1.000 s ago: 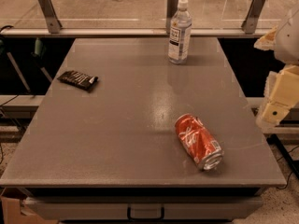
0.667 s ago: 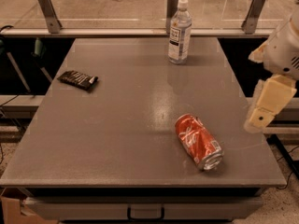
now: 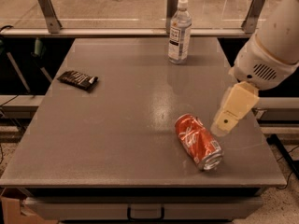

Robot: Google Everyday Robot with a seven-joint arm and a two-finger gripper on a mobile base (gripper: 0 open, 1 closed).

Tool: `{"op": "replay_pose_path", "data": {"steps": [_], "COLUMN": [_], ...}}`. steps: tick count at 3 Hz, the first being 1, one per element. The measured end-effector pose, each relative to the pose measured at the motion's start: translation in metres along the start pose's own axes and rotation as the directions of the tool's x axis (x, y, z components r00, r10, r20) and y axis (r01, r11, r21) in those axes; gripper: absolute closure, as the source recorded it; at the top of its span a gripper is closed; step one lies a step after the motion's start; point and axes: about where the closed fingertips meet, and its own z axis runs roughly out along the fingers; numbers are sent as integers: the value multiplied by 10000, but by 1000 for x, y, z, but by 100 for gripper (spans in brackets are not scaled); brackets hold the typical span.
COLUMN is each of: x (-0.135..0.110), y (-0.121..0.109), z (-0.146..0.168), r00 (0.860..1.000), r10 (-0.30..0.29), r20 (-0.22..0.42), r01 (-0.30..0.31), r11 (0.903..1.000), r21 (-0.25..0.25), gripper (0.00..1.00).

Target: Move coke can near blue plastic bottle

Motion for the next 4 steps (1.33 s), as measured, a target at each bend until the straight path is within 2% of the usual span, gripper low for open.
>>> {"op": "replay_pose_path", "data": {"steps": [1,2,3,4], "x": [-11,-21,-31,-37], "y": [14,33,47,55], "z": [22,45,68,89], "r00": [9969,9911,9896,9904], "r10": [775,1293,1363,1316], "r20": [100,316,460,414], "r01": [-770,-1275,-1351,-1316], "r11": [9961,9903,9904,9913], "r21": [-433,-551,-278,-45], "gripper": [0,0,0,15]}}
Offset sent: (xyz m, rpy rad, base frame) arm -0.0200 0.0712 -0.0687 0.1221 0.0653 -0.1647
